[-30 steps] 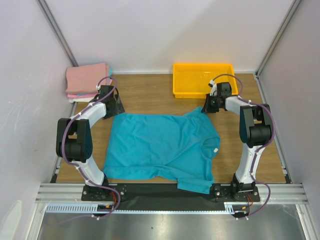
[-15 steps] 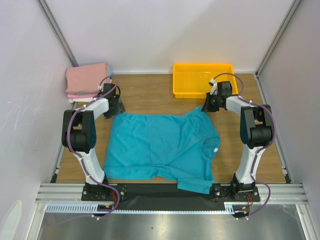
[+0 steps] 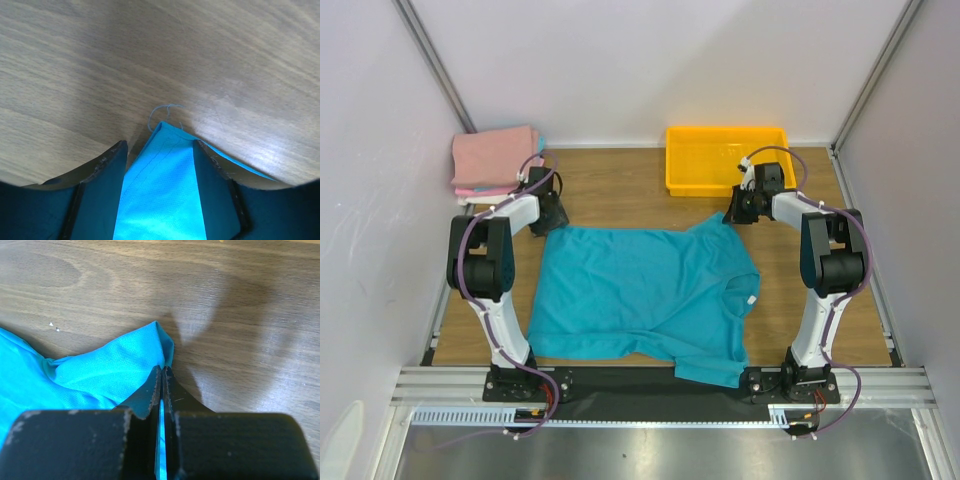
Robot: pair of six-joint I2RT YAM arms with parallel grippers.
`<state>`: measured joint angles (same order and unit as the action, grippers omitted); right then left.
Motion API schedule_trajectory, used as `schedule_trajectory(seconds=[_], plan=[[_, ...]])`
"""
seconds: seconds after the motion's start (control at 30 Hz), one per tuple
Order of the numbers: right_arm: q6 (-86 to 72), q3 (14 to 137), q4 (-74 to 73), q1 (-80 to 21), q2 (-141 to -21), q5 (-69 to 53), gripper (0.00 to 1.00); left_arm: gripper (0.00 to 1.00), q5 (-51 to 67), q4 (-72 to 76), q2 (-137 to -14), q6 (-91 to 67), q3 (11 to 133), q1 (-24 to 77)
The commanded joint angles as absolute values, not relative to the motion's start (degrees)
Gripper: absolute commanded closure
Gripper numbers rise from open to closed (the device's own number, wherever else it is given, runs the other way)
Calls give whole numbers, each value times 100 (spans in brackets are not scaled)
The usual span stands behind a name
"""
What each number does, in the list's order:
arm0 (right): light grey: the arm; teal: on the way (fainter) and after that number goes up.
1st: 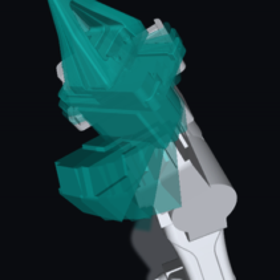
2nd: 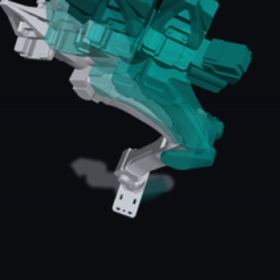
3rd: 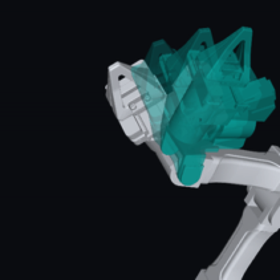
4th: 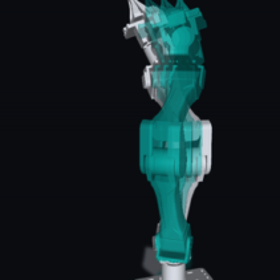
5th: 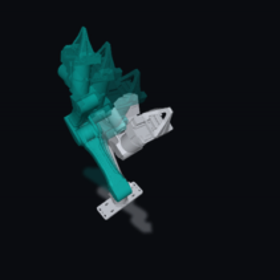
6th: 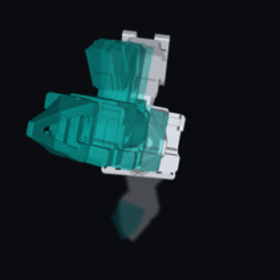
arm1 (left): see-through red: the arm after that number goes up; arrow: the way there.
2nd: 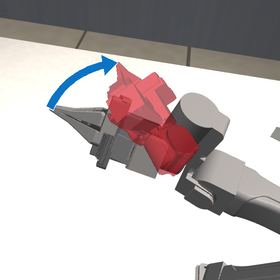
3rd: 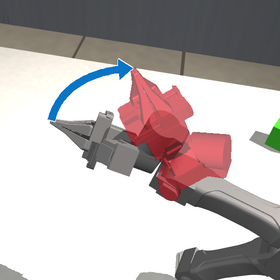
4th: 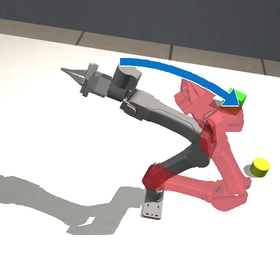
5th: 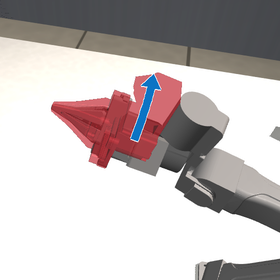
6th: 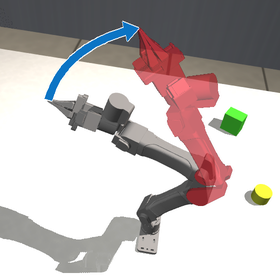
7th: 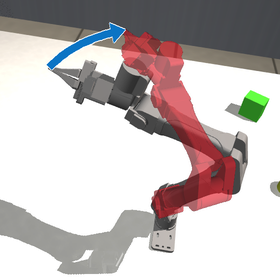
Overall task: Fold and stack the t-shirts
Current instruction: Flatten the tshirt out
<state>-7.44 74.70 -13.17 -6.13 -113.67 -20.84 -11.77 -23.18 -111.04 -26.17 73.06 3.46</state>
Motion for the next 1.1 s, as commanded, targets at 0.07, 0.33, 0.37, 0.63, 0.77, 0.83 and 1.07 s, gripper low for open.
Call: schedule_trajectory(seconds=[0.07, 0.33, 0.37, 0.63, 0.77, 0.83, 1.07], plan=[[-729, 7717, -1336, -598, -11162, -2074, 100, 41, -1204, -2215, -11171, -2768, 7567, 308], [-729, 7743, -1345, -598, -11197, -2057, 100, 48, -1239, -2145, -11224, -2786, 7646, 308], [-721, 7761, -1345, -598, -11197, -2057, 100, 49, -1248, -2136, -11232, -2804, 7646, 308], [-729, 7769, -1345, -606, -11224, -2074, 100, 54, -1326, -2083, -11259, -2813, 7690, 308], [-721, 7761, -1362, -606, -11215, -2066, 100, 44, -1441, -2101, -11224, -2812, 7708, 308], [-721, 7761, -1362, -589, -11232, -2074, 100, 42, -1459, -2083, -11215, -2804, 7717, 308], [-694, 7805, -1389, -598, -11268, -2083, 100, 43, -1450, -2039, -11294, -2848, 7866, 308]])
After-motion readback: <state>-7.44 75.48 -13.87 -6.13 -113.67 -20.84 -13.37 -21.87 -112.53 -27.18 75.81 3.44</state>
